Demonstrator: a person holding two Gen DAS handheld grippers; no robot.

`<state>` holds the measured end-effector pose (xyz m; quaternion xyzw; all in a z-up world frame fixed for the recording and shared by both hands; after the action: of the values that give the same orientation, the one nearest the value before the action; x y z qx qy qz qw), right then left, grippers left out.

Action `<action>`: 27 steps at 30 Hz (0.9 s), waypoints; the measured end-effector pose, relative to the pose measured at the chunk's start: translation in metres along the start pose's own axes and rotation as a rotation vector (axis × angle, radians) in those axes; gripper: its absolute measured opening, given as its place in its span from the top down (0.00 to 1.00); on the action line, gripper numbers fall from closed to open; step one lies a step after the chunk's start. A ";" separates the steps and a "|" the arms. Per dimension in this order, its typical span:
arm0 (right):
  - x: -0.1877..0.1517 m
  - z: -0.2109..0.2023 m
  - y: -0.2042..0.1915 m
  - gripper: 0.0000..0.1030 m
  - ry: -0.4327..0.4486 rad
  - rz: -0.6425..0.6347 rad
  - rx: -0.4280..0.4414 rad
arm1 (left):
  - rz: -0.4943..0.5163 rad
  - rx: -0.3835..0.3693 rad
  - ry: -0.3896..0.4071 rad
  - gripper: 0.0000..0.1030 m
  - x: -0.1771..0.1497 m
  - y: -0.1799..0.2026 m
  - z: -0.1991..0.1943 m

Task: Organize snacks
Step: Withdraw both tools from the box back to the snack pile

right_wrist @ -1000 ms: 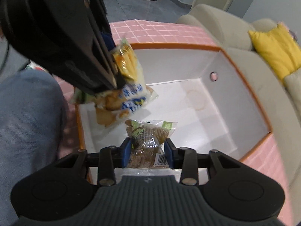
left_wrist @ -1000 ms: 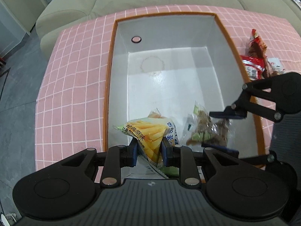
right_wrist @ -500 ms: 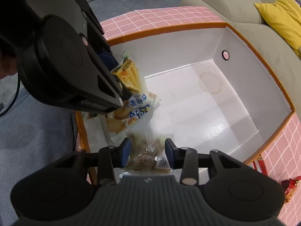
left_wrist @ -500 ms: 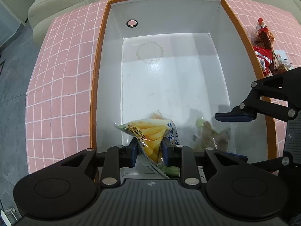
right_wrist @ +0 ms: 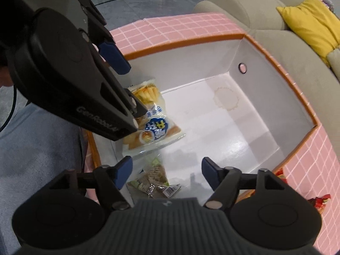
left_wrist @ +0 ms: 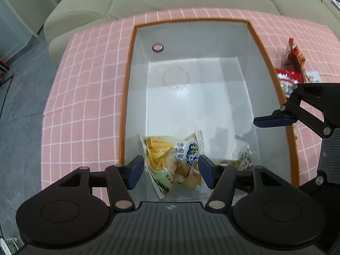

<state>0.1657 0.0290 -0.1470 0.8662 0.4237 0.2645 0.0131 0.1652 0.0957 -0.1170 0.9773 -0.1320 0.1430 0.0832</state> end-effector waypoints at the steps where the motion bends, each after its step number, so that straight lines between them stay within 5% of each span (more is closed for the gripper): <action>1: 0.000 -0.004 0.001 0.28 0.006 0.004 -0.008 | 0.002 0.003 0.012 0.30 0.000 0.001 -0.004; 17: -0.011 -0.075 0.030 0.17 0.152 0.071 -0.154 | 0.057 0.106 0.241 0.28 0.011 0.045 -0.077; 27: -0.049 -0.112 0.058 0.16 0.224 0.219 -0.262 | 0.083 0.088 0.397 0.28 0.008 0.103 -0.106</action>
<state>0.1307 -0.0665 -0.0583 0.8633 0.2877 0.4118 0.0498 0.1162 0.0169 -0.0014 0.9263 -0.1469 0.3419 0.0591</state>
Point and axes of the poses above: each gripper's, at about its wrist camera, not at the fingertips, and z roughly the way its jaws point, y to its right, x to its top, the point moved 6 cm from there along z, roughly the way its jaws point, and after that the axes turned 15 degrees about -x, right-handed, at the moved point
